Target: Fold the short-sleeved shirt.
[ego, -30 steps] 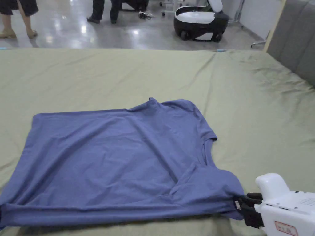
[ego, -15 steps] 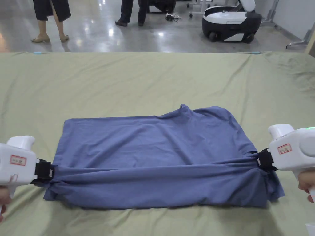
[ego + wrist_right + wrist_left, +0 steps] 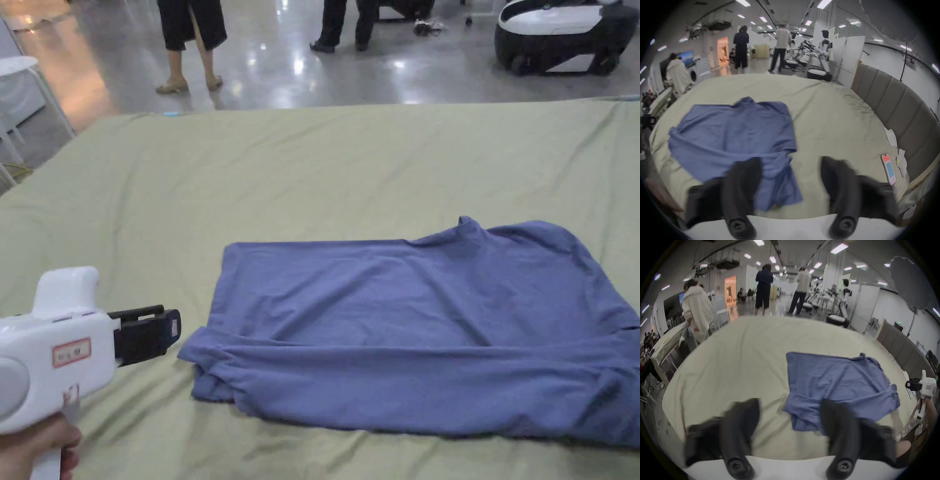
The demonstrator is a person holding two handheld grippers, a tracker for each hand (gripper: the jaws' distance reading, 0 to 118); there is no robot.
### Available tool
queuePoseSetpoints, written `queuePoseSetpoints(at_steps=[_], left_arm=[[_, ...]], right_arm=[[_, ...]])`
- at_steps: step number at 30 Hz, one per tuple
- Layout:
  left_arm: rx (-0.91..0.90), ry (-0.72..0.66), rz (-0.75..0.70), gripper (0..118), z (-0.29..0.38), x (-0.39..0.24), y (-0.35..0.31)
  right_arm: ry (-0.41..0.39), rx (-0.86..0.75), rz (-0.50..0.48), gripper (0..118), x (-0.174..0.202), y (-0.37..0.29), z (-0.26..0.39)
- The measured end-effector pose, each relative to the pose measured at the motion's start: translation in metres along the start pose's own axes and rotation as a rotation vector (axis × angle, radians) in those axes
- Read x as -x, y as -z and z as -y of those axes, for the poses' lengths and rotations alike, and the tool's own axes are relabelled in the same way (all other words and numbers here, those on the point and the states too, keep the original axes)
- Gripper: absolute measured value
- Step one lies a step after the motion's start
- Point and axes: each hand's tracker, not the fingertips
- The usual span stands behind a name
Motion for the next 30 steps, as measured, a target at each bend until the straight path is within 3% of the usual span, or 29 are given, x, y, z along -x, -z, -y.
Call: queuePoseSetpoints(at_steps=[1, 2, 3, 5, 11, 12, 14, 15, 18, 22, 23, 24, 25, 30], left_arm=[[-0.033, 0.018, 0.011, 25, 0.008, -0.004, -0.013], [-0.041, 0.044, -0.008, 0, 0.018, -0.010, -0.023], [-0.038, 0.049, -0.054, 0, 0.028, -0.015, -0.033], [0.036, 0.055, 0.034, 0, 0.043, -0.019, -0.038], [0.144, 0.021, 0.010, 0, 0.076, -0.034, 0.025], [0.141, 0.006, 0.014, 19, 0.073, -0.032, 0.042], [0.164, -0.023, -0.003, 77, 0.067, -0.029, 0.072], [0.166, -0.041, -0.011, 81, 0.068, -0.029, 0.087], [0.231, -0.072, -0.033, 79, 0.062, -0.027, 0.119], [0.240, 0.007, -0.043, 75, 0.064, -0.041, 0.126], [0.232, 0.030, -0.023, 61, 0.064, -0.045, 0.118], [0.208, 0.067, -0.043, 28, 0.065, -0.050, 0.112], [0.192, 0.105, -0.065, 4, 0.066, -0.054, 0.109], [0.176, 0.119, -0.035, 3, 0.059, -0.046, 0.090]], right_arm=[[-0.016, -0.010, -0.005, 32, 0.005, -0.019, 0.003], [-0.050, -0.002, -0.005, 0, 0.014, -0.033, 0.011], [-0.059, -0.011, 0.006, 0, 0.022, -0.043, 0.018], [-0.051, 0.006, -0.102, 0, 0.031, -0.060, 0.025], [-0.044, 0.028, -0.137, 0, 0.056, -0.074, 0.038], [-0.040, 0.034, -0.140, 0, 0.060, -0.074, 0.039], [-0.030, 0.050, -0.161, 0, 0.060, -0.072, 0.040], [-0.032, 0.053, -0.162, 0, 0.063, -0.073, 0.041], [-0.041, 0.057, -0.168, 0, 0.063, -0.072, 0.042], [-0.024, 0.075, -0.167, 0, 0.058, -0.065, 0.042], [-0.028, 0.078, -0.159, 0, 0.057, -0.063, 0.042], [-0.026, 0.080, -0.156, 0, 0.056, -0.060, 0.042], [-0.017, 0.084, -0.158, 0, 0.053, -0.058, 0.043], [-0.010, 0.095, -0.152, 0, 0.047, -0.038, 0.048]])
